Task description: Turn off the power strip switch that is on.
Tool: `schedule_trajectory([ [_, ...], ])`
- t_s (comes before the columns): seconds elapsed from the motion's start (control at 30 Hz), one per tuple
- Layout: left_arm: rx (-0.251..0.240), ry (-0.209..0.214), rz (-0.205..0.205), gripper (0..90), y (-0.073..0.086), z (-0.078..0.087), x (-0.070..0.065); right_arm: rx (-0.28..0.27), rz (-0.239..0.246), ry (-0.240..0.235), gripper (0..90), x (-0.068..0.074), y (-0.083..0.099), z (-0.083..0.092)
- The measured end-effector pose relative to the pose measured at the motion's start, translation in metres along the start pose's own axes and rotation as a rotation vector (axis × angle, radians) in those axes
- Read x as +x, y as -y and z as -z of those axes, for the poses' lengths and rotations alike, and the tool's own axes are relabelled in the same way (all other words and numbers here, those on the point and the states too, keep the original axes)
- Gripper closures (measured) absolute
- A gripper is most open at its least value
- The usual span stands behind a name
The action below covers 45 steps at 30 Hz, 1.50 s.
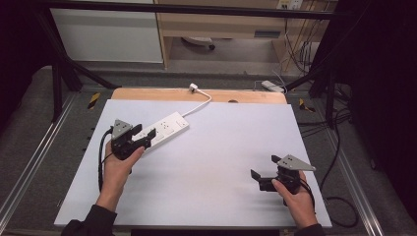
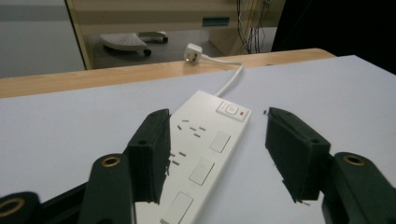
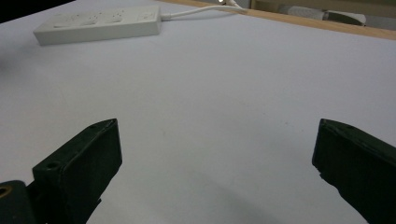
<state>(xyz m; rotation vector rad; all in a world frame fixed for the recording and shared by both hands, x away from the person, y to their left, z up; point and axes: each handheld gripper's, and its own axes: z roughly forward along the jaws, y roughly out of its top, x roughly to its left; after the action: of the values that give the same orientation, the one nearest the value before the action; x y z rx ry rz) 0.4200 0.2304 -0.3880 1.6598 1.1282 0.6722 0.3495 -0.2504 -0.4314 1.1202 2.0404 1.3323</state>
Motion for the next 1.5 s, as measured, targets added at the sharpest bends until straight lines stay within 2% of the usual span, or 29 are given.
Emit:
schedule_trajectory([
  [0.23, 0.013, 0.009, -0.023, 54.8, 0.006, -0.004, 0.001, 0.007, 0.009, -0.006, 2.0, 0.001, 0.000, 0.000],
  [0.33, 0.029, 0.007, -0.004, 60.1, 0.010, -0.006, 0.003, 0.007, 0.007, 0.000, 2.0, 0.001, 0.000, 0.000],
  [0.5, 0.054, 0.001, -0.009, 69.3, 0.016, -0.011, 0.009, 0.009, 0.006, 0.002, 2.0, 0.000, 0.000, 0.000],
  [0.6, 0.051, -0.023, -0.022, 75.1, 0.018, -0.012, 0.011, 0.011, 0.007, 0.000, 2.1, 0.001, 0.000, 0.000],
  [0.87, 0.070, -0.034, -0.019, 86.6, 0.028, -0.017, 0.018, 0.015, 0.013, -0.003, 2.0, 0.001, 0.000, -0.001],
  [1.17, 0.091, -0.037, 0.003, 89.8, 0.035, -0.020, 0.025, 0.015, 0.014, -0.006, 2.0, 0.002, 0.000, 0.000],
  [1.5, 0.121, -0.044, 0.004, 89.8, 0.039, -0.023, 0.029, 0.017, 0.016, -0.006, 2.0, 0.002, 0.000, 0.000],
])
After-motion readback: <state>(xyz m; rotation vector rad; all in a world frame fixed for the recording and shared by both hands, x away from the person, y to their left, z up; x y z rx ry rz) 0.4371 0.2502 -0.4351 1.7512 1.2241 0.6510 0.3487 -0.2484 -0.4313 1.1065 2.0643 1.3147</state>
